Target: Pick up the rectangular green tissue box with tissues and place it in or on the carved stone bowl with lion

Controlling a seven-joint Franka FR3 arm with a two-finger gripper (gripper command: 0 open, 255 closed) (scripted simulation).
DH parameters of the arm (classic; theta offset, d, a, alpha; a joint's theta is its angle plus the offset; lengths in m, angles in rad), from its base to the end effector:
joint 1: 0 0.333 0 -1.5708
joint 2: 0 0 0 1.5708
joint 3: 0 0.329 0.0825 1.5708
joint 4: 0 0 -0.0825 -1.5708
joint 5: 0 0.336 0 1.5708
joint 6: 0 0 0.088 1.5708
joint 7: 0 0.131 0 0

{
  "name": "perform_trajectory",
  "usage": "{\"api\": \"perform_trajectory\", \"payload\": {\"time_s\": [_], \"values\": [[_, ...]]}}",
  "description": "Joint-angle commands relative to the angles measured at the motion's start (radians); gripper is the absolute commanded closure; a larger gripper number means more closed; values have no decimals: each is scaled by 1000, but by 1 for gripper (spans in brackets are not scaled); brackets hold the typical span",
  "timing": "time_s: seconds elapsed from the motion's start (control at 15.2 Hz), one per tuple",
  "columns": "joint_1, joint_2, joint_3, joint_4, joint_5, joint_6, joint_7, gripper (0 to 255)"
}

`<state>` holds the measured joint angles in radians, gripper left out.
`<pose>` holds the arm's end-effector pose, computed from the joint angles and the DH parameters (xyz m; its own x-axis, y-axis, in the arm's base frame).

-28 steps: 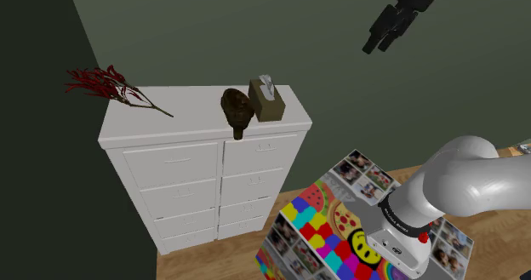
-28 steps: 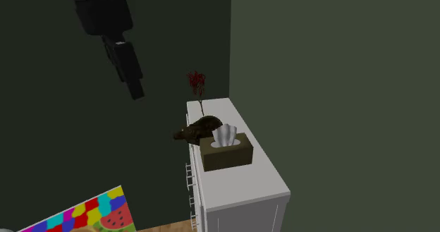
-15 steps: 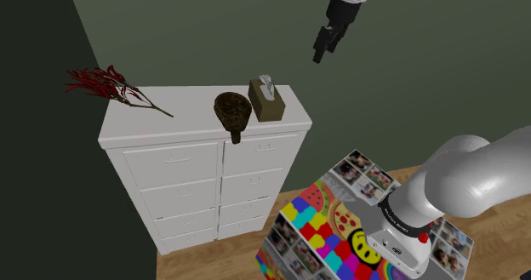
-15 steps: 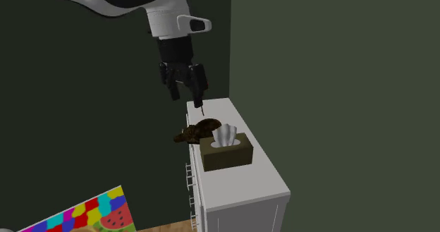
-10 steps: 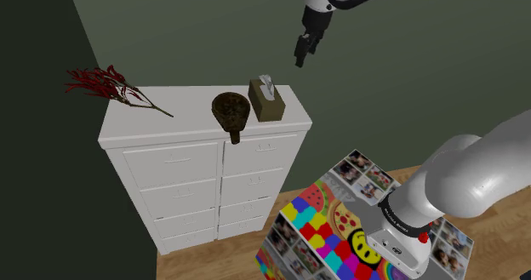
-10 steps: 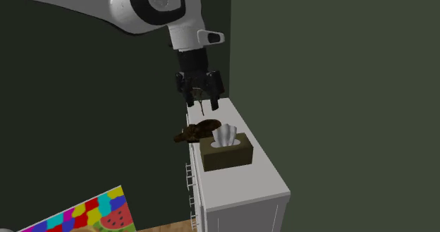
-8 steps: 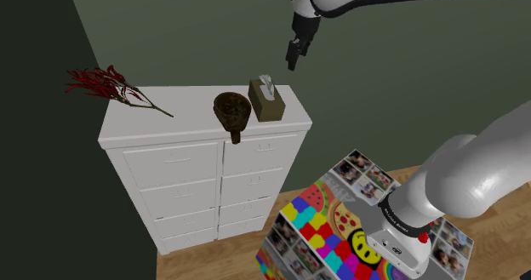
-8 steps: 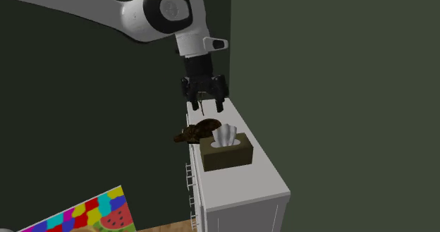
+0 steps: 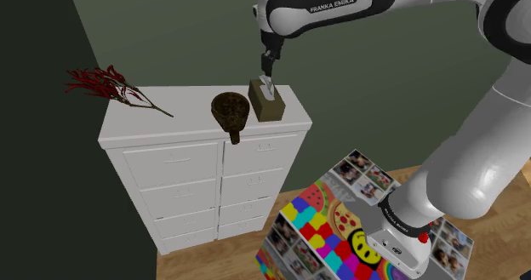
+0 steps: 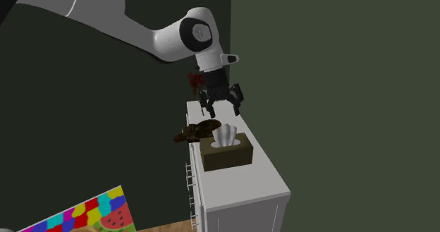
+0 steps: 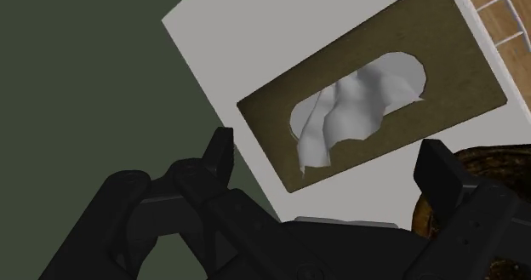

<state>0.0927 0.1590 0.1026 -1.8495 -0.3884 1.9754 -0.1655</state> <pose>0.5552 0.0741 0.4490 0.8713 0.4783 -0.1097 0.4869 -0.8149 0.3143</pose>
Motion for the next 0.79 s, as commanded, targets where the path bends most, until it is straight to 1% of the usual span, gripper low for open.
{"api": "perform_trajectory", "payload": {"time_s": [0.0,0.13,0.2,0.66,0.73], "values": [[15,77,4,50,-48,10,1,0],[31,156,4,113,-93,9,-4,0],[33,160,4,116,-95,9,-4,0],[15,195,-12,71,-115,93,9,0],[15,194,-12,71,-115,93,9,0]]}}
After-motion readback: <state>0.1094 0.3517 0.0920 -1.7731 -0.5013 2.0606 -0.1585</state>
